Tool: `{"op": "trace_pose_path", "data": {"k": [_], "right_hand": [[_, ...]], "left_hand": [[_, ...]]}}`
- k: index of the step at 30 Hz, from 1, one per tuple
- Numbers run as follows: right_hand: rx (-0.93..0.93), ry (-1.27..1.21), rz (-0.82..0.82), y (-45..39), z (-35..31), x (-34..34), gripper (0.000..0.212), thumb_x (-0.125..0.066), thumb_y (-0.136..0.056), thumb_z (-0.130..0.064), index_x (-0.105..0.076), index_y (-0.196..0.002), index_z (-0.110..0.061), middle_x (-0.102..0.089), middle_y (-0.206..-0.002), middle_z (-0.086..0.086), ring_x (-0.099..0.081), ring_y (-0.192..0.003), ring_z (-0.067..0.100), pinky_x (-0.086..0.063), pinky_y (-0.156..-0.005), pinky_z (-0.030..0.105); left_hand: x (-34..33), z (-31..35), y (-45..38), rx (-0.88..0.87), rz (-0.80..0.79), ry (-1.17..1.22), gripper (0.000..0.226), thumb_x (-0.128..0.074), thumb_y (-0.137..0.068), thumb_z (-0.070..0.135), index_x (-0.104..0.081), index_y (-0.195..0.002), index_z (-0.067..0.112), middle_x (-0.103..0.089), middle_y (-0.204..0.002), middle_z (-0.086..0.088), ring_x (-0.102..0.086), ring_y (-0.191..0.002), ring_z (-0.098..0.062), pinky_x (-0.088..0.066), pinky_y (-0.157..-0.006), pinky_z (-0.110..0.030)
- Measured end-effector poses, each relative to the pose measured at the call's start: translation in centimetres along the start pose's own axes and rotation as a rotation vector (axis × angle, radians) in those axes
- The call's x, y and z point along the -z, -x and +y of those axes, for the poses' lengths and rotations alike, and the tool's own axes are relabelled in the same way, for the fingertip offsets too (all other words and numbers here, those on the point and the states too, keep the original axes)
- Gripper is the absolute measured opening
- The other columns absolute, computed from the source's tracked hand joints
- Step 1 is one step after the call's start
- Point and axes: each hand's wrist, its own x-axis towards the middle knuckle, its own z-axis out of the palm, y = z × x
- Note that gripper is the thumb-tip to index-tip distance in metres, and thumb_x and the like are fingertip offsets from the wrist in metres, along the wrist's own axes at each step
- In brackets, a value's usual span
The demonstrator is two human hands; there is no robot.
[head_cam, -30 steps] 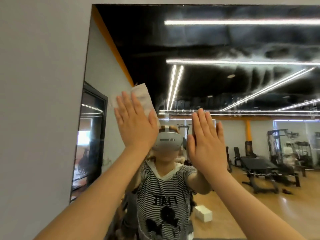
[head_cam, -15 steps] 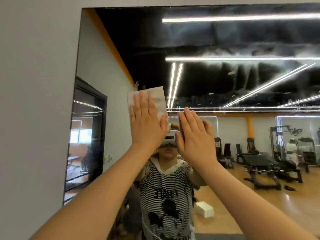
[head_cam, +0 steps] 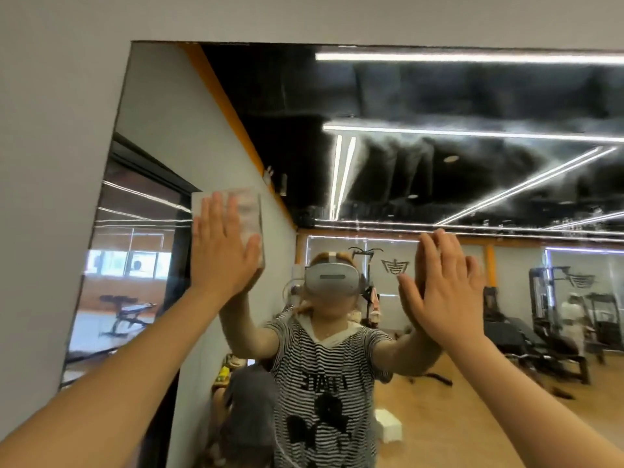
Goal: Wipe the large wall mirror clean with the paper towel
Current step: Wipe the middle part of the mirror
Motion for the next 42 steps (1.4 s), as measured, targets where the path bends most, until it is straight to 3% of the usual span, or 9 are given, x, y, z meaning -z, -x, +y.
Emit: {"op": "trace_pose_path", "data": {"k": [6,9,14,18,22,28,33,37,42], "right_hand": [[0.019,-0.010,0.075,0.3,0.3,-1.0,0.068,-0.032,-0.095,-0.051,-0.031,-0.148,-0.009,-0.028,-0.156,0.014,-0.017,-0.145,0.025,-0.011,-0.114,0.045],[0.024,-0.006,0.092,0.3,0.6,-1.3,0.068,-0.033,-0.095,-0.050,-0.034,-0.147,-0.006,-0.032,-0.154,0.015,-0.018,-0.144,0.026,-0.010,-0.115,0.046],[0.037,-0.034,0.096,0.4,0.9,-1.5,0.069,-0.031,-0.095,-0.052,-0.033,-0.148,-0.007,-0.030,-0.155,0.014,-0.018,-0.145,0.026,-0.008,-0.116,0.045],[0.038,-0.031,0.092,0.3,1.1,-1.6,0.069,-0.032,-0.095,-0.052,-0.031,-0.149,-0.009,-0.028,-0.157,0.013,-0.015,-0.146,0.024,-0.008,-0.116,0.044],[0.043,-0.034,0.113,0.3,1.1,-1.6,0.068,-0.032,-0.095,-0.052,-0.029,-0.149,-0.010,-0.028,-0.157,0.013,-0.017,-0.146,0.025,-0.010,-0.116,0.045],[0.036,-0.023,0.121,0.4,0.7,-1.6,0.069,-0.029,-0.095,-0.052,-0.030,-0.148,-0.008,-0.028,-0.156,0.015,-0.020,-0.145,0.028,-0.011,-0.115,0.047],[0.026,-0.019,0.096,0.4,0.8,-1.5,0.069,-0.032,-0.095,-0.052,-0.030,-0.149,-0.009,-0.026,-0.157,0.013,-0.018,-0.146,0.027,-0.009,-0.116,0.045],[0.035,-0.020,0.106,0.3,1.0,-1.5,0.069,-0.030,-0.095,-0.053,-0.027,-0.149,-0.011,-0.027,-0.157,0.013,-0.017,-0.145,0.026,-0.010,-0.116,0.044],[0.028,-0.027,0.118,0.4,0.9,-1.6,0.068,-0.030,-0.095,-0.053,-0.027,-0.149,-0.011,-0.028,-0.157,0.013,-0.018,-0.145,0.026,-0.009,-0.116,0.043]], "left_hand": [[-0.4,2.4,0.1,0.162,0.112,0.039,0.073,-0.024,-0.094,0.047,-0.011,-0.154,0.007,-0.010,-0.161,-0.017,-0.005,-0.148,-0.035,-0.001,-0.119,-0.045],[-0.7,4.7,0.1,0.224,0.082,0.031,0.070,-0.030,-0.099,0.043,-0.006,-0.155,0.008,-0.002,-0.162,-0.018,0.001,-0.149,-0.035,0.001,-0.120,-0.047],[-1.5,9.1,0.6,0.072,0.030,0.000,0.080,-0.019,-0.090,0.055,0.004,-0.155,0.015,0.007,-0.162,-0.012,0.010,-0.149,-0.029,0.012,-0.117,-0.040],[-0.9,5.7,0.4,-0.073,0.016,-0.042,0.080,-0.017,-0.089,0.061,-0.005,-0.156,0.017,-0.002,-0.163,-0.012,0.004,-0.149,-0.027,0.005,-0.117,-0.040],[-0.4,1.9,0.1,0.057,0.036,-0.029,0.086,-0.010,-0.085,0.065,-0.007,-0.155,0.016,-0.003,-0.163,-0.011,0.001,-0.149,-0.029,0.003,-0.119,-0.041],[-0.7,5.9,0.5,0.221,0.048,0.007,0.079,-0.013,-0.089,0.056,0.003,-0.155,0.015,0.006,-0.162,-0.013,0.008,-0.149,-0.030,0.007,-0.119,-0.042],[-1.7,12.6,1.2,-0.027,0.010,-0.005,0.074,-0.005,-0.087,0.059,0.024,-0.145,0.022,0.017,-0.160,-0.010,0.021,-0.145,-0.026,0.016,-0.114,-0.039],[-1.9,10.6,0.8,-0.134,-0.029,-0.043,0.077,-0.005,-0.086,0.063,0.024,-0.147,0.026,0.025,-0.159,-0.006,0.028,-0.143,-0.020,0.019,-0.114,-0.037],[-0.9,5.7,0.8,0.035,-0.006,-0.028,0.082,-0.016,-0.088,0.064,0.005,-0.155,0.020,0.010,-0.162,-0.008,0.013,-0.148,-0.025,0.013,-0.115,-0.036]]}}
